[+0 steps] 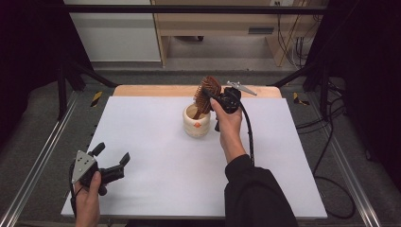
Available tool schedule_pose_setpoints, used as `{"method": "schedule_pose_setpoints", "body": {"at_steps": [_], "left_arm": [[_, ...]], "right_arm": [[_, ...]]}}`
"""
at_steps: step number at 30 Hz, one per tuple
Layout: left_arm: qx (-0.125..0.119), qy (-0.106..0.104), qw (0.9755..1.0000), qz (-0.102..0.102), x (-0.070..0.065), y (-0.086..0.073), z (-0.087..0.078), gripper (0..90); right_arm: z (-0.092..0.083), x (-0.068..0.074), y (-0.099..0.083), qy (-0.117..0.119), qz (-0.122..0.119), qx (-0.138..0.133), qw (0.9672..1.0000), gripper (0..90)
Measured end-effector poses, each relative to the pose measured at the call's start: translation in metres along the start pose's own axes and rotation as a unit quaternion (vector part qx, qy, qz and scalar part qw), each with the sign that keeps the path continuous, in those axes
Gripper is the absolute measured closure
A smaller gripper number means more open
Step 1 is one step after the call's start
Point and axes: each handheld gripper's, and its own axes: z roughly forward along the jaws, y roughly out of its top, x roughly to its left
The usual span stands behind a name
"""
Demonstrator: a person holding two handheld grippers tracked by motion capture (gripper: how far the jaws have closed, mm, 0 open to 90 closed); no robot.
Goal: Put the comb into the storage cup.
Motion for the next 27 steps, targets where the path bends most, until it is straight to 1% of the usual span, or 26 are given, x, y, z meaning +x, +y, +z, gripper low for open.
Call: {"method": "schedule_pose_setpoints", "body": {"at_steps": [12,14,27], "left_arm": [[0.0,0.0,1.0,0.0,-0.0001,-0.0001,0.0001,1.8],[0.0,0.0,1.0,0.0,0.0,0.0,0.0,1.8],[0.0,0.0,1.0,0.0,-0.0002,-0.0001,0.0001,1.8]], "right_arm": [[0.0006,-0.0007,-0.0003,0.002,0.004,0.0,1.0,51.0],[0.0008,-0.0009,-0.0004,0.002,0.009,0.002,1.0,51.0],[0.0015,-0.0026,-0.0016,0.005,0.016,0.0,0.9999,51.0]]}}
